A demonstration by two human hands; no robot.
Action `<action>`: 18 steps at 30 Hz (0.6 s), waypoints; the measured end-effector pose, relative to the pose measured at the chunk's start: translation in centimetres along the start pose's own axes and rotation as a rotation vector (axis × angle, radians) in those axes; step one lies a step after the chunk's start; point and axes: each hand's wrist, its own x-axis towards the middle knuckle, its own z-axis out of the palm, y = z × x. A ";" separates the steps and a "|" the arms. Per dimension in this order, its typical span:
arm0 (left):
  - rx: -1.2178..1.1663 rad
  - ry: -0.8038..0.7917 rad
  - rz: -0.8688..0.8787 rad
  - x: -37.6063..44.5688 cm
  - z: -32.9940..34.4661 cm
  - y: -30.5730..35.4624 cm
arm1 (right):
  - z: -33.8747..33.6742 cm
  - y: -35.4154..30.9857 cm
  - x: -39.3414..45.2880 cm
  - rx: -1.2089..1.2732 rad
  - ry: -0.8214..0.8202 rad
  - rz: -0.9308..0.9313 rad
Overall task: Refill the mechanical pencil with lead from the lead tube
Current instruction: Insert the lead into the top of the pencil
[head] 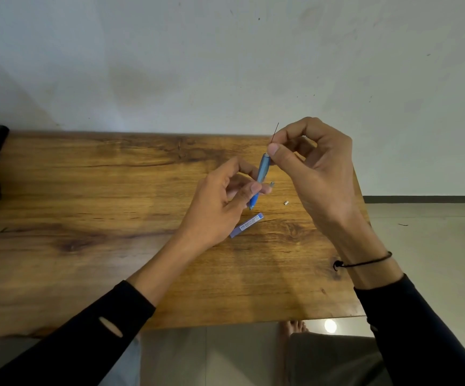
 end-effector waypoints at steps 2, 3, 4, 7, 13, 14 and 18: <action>0.001 0.003 -0.003 0.0 0.0 0.0 | 0.0 0.0 -0.1 -0.005 -0.001 0.005; 0.004 0.003 -0.002 0.0 0.0 0.0 | 0.0 0.1 -0.1 -0.006 -0.001 0.008; 0.009 0.003 0.000 0.0 0.1 0.0 | 0.0 0.1 -0.1 0.000 0.001 0.013; 0.008 0.007 0.003 0.0 0.1 0.1 | -0.1 0.1 -0.1 0.043 0.011 0.034; 0.001 0.009 0.027 -0.1 -0.1 0.2 | -1.8 0.6 0.7 -0.122 0.084 0.113; -0.001 0.010 0.024 -0.1 -0.1 0.2 | -2.6 1.1 0.9 -0.253 0.080 0.147; 0.019 0.016 0.022 0.0 -0.2 0.3 | -4.6 3.7 0.6 -0.821 -0.150 0.334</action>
